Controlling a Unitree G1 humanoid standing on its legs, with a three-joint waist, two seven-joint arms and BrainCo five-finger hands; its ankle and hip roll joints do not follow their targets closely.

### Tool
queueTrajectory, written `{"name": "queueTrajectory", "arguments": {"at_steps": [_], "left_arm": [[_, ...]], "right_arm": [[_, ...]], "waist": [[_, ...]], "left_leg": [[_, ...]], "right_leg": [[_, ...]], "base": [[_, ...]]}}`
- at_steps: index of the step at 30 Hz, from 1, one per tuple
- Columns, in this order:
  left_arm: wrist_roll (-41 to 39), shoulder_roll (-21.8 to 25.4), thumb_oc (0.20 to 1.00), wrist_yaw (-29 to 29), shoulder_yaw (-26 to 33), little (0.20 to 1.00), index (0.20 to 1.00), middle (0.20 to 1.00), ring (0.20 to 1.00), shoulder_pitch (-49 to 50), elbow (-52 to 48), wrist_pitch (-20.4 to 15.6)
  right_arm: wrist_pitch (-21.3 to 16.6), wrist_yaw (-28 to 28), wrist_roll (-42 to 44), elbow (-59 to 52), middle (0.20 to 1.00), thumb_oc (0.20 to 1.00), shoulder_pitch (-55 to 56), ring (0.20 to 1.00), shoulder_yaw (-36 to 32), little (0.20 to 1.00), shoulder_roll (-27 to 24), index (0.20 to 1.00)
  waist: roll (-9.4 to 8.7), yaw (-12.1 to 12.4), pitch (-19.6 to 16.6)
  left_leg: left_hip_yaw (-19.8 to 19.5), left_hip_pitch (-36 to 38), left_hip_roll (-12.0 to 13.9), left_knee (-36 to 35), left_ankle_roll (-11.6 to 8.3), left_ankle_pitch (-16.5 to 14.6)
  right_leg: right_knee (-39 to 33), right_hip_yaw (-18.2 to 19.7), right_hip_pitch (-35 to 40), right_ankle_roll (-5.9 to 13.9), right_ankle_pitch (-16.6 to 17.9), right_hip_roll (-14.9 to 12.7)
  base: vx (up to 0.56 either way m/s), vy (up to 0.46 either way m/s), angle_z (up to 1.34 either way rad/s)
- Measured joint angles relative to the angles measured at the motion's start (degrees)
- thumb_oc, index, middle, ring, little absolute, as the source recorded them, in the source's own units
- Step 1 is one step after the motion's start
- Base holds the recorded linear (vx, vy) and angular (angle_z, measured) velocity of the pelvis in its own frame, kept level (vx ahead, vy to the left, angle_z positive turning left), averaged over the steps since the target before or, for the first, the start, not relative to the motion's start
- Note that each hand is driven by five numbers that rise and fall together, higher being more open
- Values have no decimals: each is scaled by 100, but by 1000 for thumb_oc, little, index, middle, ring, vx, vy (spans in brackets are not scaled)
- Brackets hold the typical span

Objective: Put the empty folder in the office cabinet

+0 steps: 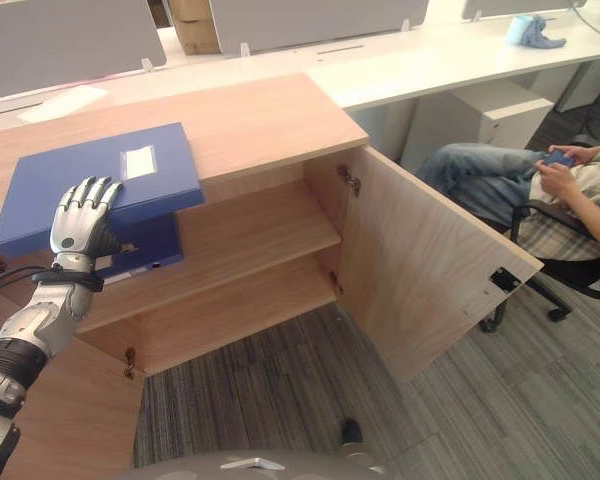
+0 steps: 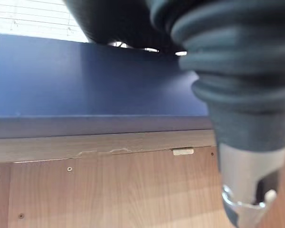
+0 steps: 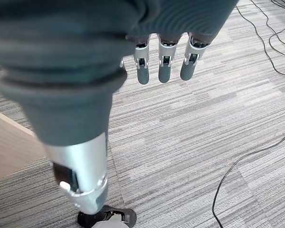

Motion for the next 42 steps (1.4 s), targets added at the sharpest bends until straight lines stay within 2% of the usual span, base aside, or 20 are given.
{"name": "queueTrajectory", "arguments": {"at_steps": [12,18,23,24,25,35,42], "left_arm": [[5,36,1000,2,-11,1000,1000,1000,1000,-210,-16,-3],[5,178,1000,8,-62,1000,1000,1000,1000,-451,-11,-6],[58,205,1000,7,-509,1000,1000,1000,1000,-850,79,-32],[118,207,313,7,-619,313,313,313,313,-973,124,-30],[134,235,200,6,-753,200,200,200,200,-1152,123,-46],[189,415,200,161,-783,200,200,200,200,-1698,113,-62],[237,600,200,103,-892,200,200,200,200,-1735,115,-68]], "right_arm": [[-11,-5,-2,6,1000,1000,-44,1000,0,1000,-6,1000],[-61,-12,0,12,1000,1000,-99,1000,1,1000,-9,1000],[-63,-58,0,43,1000,1000,-158,1000,4,1000,-19,1000],[-66,-64,0,42,1000,1000,-170,1000,5,1000,-21,1000],[-66,-65,0,44,1000,1000,-184,1000,5,1000,-21,1000],[-67,-91,225,58,1000,1000,-273,1000,-16,1000,-28,1000],[-62,-90,225,45,1000,1000,-329,1000,-26,1000,-37,1000]], "waist": [[-91,-1,29],[-165,-11,72],[-178,-14,78],[-181,-24,75],[-190,-13,68],[-209,-76,67],[-191,-143,42]], "left_leg": [[-7,-110,-1,0,-38,-22],[-4,-177,-2,1,3,36],[1,-225,0,1,1,36],[1,-250,-1,1,1,36],[-8,-338,-1,2,-7,44],[-8,-336,5,39,-2,103],[-9,-184,7,0,-32,81]], "right_leg": [[-3,0,-102,29,-13,-6],[7,-2,-172,-1,34,-3],[13,-3,-220,3,37,-3],[13,-3,-244,7,39,-2],[19,-5,-329,27,39,-5],[30,-18,-325,7,106,1],[24,-20,-171,15,94,-3]], "base": [[0,0,0],[0,0,0],[-30,-1,0],[-75,0,0],[-49,0,1],[-4,0,0],[0,0,0]]}}
